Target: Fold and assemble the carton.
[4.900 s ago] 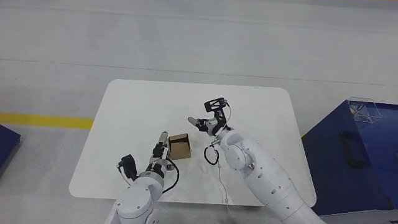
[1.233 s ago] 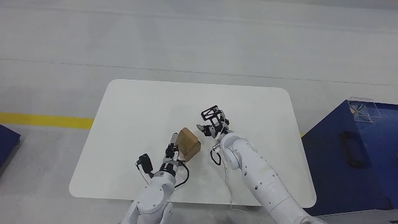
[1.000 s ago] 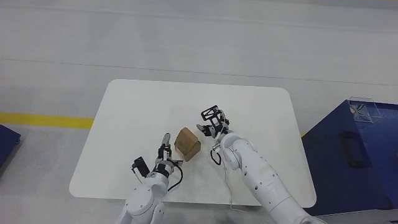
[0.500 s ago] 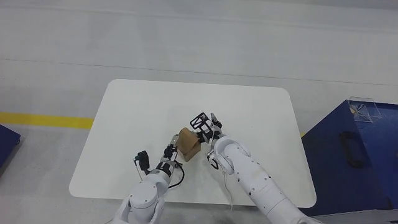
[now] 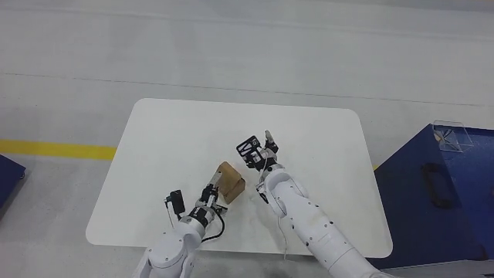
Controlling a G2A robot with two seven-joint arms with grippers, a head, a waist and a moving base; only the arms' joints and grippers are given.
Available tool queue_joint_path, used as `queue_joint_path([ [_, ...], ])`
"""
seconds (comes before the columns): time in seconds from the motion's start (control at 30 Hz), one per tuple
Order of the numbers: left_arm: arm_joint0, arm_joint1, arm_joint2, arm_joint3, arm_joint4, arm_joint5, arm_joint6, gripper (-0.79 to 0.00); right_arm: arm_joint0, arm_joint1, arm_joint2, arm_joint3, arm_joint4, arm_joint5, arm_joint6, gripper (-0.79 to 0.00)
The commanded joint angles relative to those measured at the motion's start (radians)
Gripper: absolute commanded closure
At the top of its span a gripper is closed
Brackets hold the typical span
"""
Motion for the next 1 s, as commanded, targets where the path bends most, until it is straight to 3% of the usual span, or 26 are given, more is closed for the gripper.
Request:
queue_joint_path([
  [0.0, -0.001, 0.008, 0.009, -0.004, 0.12, 0.003, -0.032, -0.785, -0.017, 0.004, 0.011, -0.035, -0.01, 0.005, -0.003, -0.785],
  [0.03, -0.002, 0.011, 0.005, -0.007, 0.152, 0.01, -0.037, -0.739, -0.027, 0.006, 0.017, -0.054, -0.012, 0.002, -0.001, -0.785],
  [0.1, -0.006, 0.017, 0.001, -0.004, 0.192, 0.031, -0.053, -0.48, -0.045, 0.01, 0.029, -0.092, -0.024, -0.002, 0.002, -0.785],
  [0.13, -0.013, 0.019, -0.002, 0.0, 0.203, 0.057, -0.074, -0.44, -0.056, 0.012, 0.032, -0.111, -0.029, -0.007, 0.006, -0.785],
  [0.47, -0.045, 0.02, 0.009, 0.051, 0.179, 0.058, -0.069, -0.431, -0.11, 0.019, 0.051, -0.202, -0.058, -0.056, 0.039, -0.785],
  [0.53, -0.052, 0.018, 0.012, 0.066, 0.162, 0.054, -0.06, -0.391, -0.115, 0.019, 0.057, -0.209, -0.06, -0.07, 0.043, -0.785],
  [0.97, -0.077, 0.016, 0.03, 0.102, 0.147, 0.061, -0.014, -0.391, -0.093, 0.009, 0.043, -0.153, -0.085, -0.122, 0.1, -0.785],
])
